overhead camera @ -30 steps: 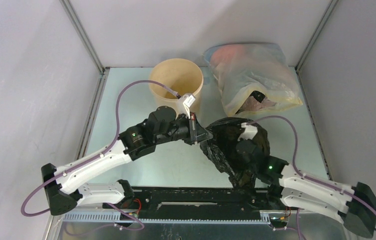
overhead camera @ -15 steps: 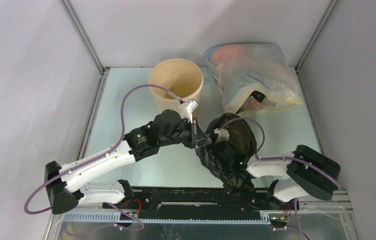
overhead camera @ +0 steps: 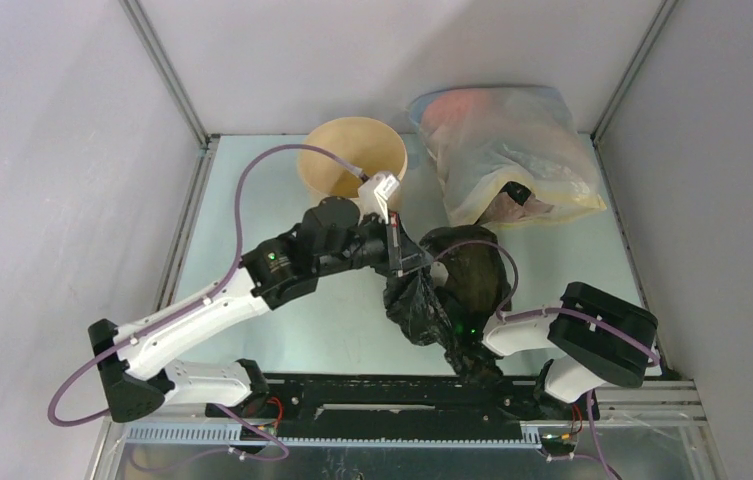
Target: Put the trash bags into the trash bin
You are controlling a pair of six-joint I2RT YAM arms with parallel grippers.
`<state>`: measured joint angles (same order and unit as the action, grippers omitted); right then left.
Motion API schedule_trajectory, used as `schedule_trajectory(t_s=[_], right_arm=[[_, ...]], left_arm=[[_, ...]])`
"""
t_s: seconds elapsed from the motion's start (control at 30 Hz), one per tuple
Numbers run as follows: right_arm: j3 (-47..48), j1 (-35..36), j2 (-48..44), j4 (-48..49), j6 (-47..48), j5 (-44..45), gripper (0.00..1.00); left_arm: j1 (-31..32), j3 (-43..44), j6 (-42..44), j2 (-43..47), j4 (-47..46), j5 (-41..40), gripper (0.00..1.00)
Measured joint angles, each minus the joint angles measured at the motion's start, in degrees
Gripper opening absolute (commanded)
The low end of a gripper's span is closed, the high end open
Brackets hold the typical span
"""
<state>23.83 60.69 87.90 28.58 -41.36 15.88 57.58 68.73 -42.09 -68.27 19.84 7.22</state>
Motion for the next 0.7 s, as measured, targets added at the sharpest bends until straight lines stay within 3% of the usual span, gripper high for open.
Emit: schedule_trajectory(t_s=[0.27,0.7], right_arm=[[0.00,0.00,-2.82,-3.17,0.00,1.07,0.00],[0.92,-0.55,-20.20,-17.66,3.61,1.77,0.00]], left_arm=[[0.00,8.48,0.55,0.11,2.23,0.63,0.00],[0.00,8.59,0.90,8.48,3.34,0.44,0.00]])
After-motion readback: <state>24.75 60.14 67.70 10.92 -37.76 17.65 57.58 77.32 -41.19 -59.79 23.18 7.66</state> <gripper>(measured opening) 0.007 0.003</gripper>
